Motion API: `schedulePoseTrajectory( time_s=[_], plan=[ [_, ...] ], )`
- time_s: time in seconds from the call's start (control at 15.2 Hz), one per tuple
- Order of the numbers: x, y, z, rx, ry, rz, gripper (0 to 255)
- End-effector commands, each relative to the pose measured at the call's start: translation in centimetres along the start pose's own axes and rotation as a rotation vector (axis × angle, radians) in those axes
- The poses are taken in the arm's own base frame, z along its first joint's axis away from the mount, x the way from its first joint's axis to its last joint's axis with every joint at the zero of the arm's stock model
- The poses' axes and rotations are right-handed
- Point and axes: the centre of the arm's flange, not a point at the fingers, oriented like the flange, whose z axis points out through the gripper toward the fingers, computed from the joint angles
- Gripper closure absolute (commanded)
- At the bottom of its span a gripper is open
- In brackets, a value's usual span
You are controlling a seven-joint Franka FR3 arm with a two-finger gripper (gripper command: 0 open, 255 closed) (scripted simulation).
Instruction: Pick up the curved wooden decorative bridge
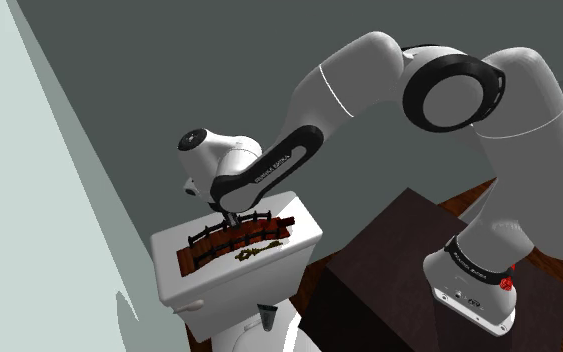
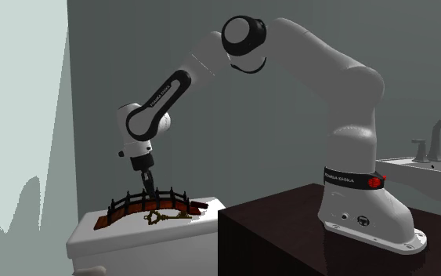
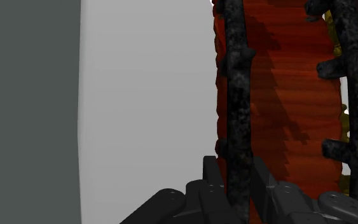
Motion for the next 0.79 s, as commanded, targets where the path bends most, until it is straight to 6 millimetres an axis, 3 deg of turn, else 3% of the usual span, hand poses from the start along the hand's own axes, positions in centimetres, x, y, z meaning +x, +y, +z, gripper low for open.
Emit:
schedulePoseTrajectory(
  time_s=[0.0,0.13,0.73],
  plan=[
    [0.0,0.0,0.0,0.000,0.000,-0.001,255],
    [0.0,0.0,0.1,0.000,0.000,-0.001,255],
    [-1.1,-0.1,-4.5,0.000,0.000,-0.001,255]
  ],
)
